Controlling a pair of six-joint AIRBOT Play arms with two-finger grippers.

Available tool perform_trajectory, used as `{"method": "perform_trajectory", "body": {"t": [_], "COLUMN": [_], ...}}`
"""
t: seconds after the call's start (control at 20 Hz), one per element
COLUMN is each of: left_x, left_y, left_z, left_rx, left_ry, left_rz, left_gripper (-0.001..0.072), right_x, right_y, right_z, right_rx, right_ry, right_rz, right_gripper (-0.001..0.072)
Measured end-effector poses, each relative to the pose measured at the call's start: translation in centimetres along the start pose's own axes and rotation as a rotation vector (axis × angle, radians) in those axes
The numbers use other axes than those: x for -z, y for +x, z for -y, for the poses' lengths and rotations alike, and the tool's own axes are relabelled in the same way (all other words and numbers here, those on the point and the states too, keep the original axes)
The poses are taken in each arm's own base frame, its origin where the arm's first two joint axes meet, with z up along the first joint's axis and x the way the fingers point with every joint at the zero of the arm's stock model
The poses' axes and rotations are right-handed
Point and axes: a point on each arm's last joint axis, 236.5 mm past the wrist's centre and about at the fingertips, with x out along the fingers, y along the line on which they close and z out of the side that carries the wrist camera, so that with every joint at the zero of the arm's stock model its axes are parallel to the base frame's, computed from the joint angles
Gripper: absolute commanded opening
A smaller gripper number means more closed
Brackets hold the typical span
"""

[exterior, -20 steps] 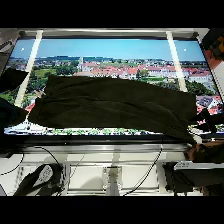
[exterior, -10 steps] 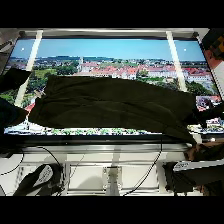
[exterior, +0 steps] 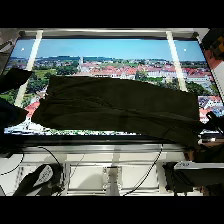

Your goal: Fold the clothes and pants, and hang the long-sleeved shirts on hangers.

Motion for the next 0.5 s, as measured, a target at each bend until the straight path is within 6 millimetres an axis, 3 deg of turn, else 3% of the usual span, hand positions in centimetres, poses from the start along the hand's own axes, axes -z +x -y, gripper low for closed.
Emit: {"method": "perform_trajectory", "body": {"t": [0.05,0.1,0.3,0.5], "left_x": [0.0,0.0,0.0,0.0], "left_y": [0.0,0.0,0.0,0.0], "left_z": [0.0,0.0,0.0,0.0], "left_rx": [0.0,0.0,0.0,0.0], "left_ry": [0.0,0.0,0.0,0.0], "left_rz": [0.0,0.0,0.0,0.0], "left_gripper": [0.0364,0.0365,0.0364,0.0364], "right_x": [-0.6,-1.0,-1.4,-1.2], "right_y": [-0.1,-0.2,-0.3,0.3], "right_z": [0.4,0.7,0.2,-2.1], "right_rx": [0.008,0.014,-0.018,-0.121], "right_ry": [0.009,0.013,0.017,-0.032], "right_rz": [0.023,0.042,0.059,0.03], "right_gripper": [0.041,0.0437,0.0436,0.0435]}}
